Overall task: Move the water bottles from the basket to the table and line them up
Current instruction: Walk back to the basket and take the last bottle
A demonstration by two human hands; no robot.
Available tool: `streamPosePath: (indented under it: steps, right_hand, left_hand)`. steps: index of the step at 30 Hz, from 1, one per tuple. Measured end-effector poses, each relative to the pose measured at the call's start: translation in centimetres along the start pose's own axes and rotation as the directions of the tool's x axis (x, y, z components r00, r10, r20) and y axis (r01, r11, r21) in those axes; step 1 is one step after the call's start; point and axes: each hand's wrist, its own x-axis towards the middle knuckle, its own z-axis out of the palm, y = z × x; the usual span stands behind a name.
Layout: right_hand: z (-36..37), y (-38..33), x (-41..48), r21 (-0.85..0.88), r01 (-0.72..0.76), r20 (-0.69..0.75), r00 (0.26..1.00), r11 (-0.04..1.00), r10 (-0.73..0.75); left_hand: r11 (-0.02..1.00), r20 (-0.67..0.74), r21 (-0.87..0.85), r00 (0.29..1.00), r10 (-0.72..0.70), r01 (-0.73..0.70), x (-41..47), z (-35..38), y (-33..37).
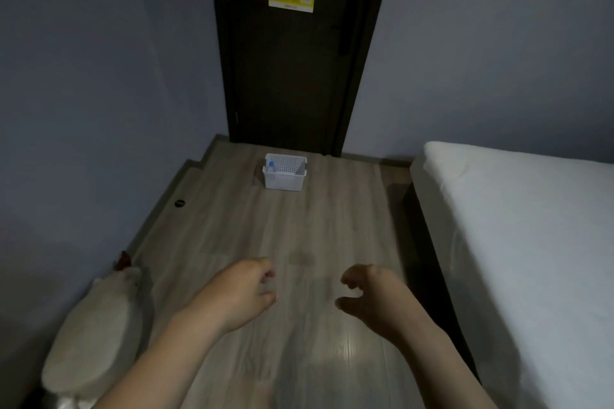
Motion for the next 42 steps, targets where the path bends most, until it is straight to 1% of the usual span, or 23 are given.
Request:
streamPosePath:
  steps: [7, 10, 13, 17, 22, 27, 35, 39, 42]
  right_hand:
    - [-5.4, 2.0, 15.3, -0.019, 0.027, -0.032, 0.999, 0.999, -0.028]
    - [-8.9, 2.6, 21.8, -0.044, 0.061, -0.007, 0.998, 0.997, -0.062]
    - [-11.9, 2.7, 27.7, -0.078, 0.089, 0.027, 0.996, 0.993, -0.087]
    - [-14.8, 2.4, 34.9, -0.11, 0.134, 0.069, 0.989, 0.985, -0.127]
    - [-16.7, 1.2, 43.7, -0.116, 0.169, 0.1, 0.982, 0.979, -0.157]
    - [-17.5, -1.5, 53.6, -0.151, 0.189, 0.103, 0.979, 0.97, -0.174]
    - [-19.4, -8.2, 68.9, -0.155, 0.139, 0.164, 0.98, 0.978, -0.113]
    - [-20.2, -9.8, 75.2, -0.113, 0.107, 0.183, 0.979, 0.988, -0.085]
    - [-20.8, -10.4, 80.0, -0.113, 0.106, 0.197, 0.977, 0.988, -0.083]
  left_hand:
    - [1.0, -0.032, 0.005, 0.999, -0.025, 0.026, 14.9, -3.5, -0.1]
    - [0.998, -0.035, 0.008, 0.998, -0.054, 0.055, 21.0, -5.4, 0.4]
    - [0.997, -0.068, 0.0, 0.995, -0.074, 0.075, 26.5, -7.1, 0.7]
    - [0.992, -0.098, -0.053, 0.988, -0.117, 0.112, 32.8, -8.9, -0.3]
    - [0.985, -0.08, -0.082, 0.984, -0.159, 0.153, 40.3, -11.1, -3.3]
    - [0.975, -0.061, -0.127, 0.98, -0.19, 0.181, 48.6, -14.1, -7.5]
    - [0.972, -0.022, -0.129, 0.979, -0.201, 0.197, 61.6, -22.5, -14.3]
    - [0.976, 0.009, -0.105, 0.981, -0.193, 0.193, 67.1, -25.4, -16.8]
    - [0.978, 0.011, -0.091, 0.982, -0.188, 0.188, 71.2, -27.2, -18.4]
